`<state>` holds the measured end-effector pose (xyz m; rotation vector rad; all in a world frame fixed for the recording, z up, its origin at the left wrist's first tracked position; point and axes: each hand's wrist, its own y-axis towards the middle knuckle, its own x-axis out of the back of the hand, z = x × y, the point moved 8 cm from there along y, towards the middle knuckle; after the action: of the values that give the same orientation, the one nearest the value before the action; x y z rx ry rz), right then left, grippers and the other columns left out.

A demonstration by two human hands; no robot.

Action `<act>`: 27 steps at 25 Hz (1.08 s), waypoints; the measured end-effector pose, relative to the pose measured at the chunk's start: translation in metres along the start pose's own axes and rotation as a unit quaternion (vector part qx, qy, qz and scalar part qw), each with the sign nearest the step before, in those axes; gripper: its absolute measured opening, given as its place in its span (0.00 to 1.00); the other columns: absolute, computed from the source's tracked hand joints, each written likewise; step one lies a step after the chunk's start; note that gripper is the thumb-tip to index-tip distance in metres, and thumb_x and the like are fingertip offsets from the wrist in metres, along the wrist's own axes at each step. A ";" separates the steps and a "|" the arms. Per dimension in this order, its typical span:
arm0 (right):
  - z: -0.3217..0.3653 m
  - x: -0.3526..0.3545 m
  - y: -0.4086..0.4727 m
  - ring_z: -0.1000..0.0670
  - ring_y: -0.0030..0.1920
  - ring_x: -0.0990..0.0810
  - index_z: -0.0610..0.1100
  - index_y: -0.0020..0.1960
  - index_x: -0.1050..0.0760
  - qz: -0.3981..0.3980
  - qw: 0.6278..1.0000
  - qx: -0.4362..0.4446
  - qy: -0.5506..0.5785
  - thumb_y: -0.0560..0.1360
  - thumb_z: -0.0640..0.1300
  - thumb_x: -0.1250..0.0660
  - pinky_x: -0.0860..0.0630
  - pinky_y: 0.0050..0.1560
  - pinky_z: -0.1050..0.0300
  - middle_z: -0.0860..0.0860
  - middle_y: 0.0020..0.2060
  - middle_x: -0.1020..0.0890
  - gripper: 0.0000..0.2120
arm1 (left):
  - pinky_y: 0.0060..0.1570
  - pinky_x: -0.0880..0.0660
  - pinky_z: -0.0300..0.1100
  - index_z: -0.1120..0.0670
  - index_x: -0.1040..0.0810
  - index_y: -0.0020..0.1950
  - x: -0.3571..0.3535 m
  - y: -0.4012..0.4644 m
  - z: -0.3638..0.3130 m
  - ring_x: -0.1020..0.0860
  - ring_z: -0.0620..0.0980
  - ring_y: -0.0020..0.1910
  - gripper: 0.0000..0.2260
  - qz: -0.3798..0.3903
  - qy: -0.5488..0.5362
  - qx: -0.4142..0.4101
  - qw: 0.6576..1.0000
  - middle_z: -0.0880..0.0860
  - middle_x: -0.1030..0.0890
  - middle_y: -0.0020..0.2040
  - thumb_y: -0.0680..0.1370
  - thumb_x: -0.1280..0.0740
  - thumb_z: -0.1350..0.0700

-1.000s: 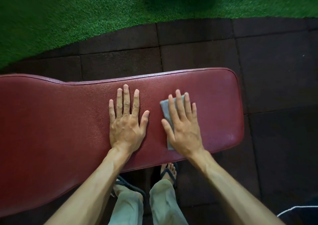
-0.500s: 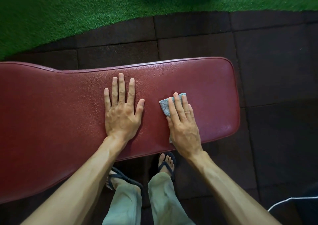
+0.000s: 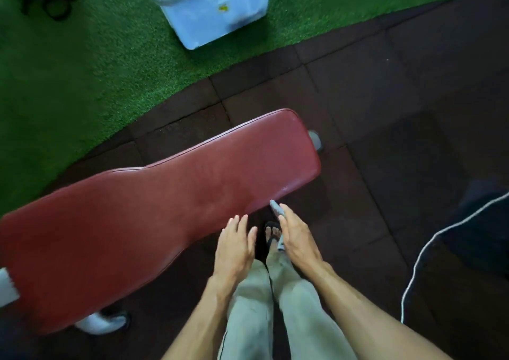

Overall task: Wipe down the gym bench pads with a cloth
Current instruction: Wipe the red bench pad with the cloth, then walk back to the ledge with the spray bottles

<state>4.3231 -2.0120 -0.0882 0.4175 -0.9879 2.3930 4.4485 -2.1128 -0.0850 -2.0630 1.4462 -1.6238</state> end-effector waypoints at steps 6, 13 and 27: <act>-0.007 0.086 -0.073 0.42 0.52 0.21 0.44 0.65 0.30 -0.089 0.990 -0.107 -0.006 0.84 0.45 0.47 0.27 0.50 0.50 0.44 0.53 0.20 0.13 | 0.63 0.29 0.48 0.55 0.27 0.67 0.022 -0.035 -0.110 0.24 0.55 0.63 0.17 0.067 0.008 -0.072 0.995 0.55 0.21 0.63 0.83 0.44 0.48; -0.069 0.225 -0.074 0.41 0.58 0.21 0.41 0.66 0.31 -0.192 0.964 -0.179 0.041 0.84 0.44 0.49 0.29 0.55 0.51 0.41 0.58 0.20 0.15 | 0.55 0.23 0.51 0.57 0.22 0.55 -0.020 0.033 -0.291 0.20 0.64 0.55 0.15 0.203 0.176 -0.154 0.951 0.59 0.17 0.54 0.81 0.42 0.48; -0.239 0.655 0.020 0.40 0.58 0.21 0.42 0.67 0.31 -0.280 0.915 -0.262 0.126 0.85 0.46 0.49 0.31 0.49 0.52 0.41 0.59 0.19 0.16 | 0.59 0.25 0.50 0.55 0.21 0.56 -0.148 0.183 -0.759 0.20 0.60 0.58 0.15 0.238 0.256 -0.259 0.900 0.57 0.17 0.57 0.82 0.44 0.50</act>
<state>3.7543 -1.6286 0.0364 0.1515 -1.1486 1.5481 3.7332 -1.7802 0.0106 -1.2950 2.5497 -1.7585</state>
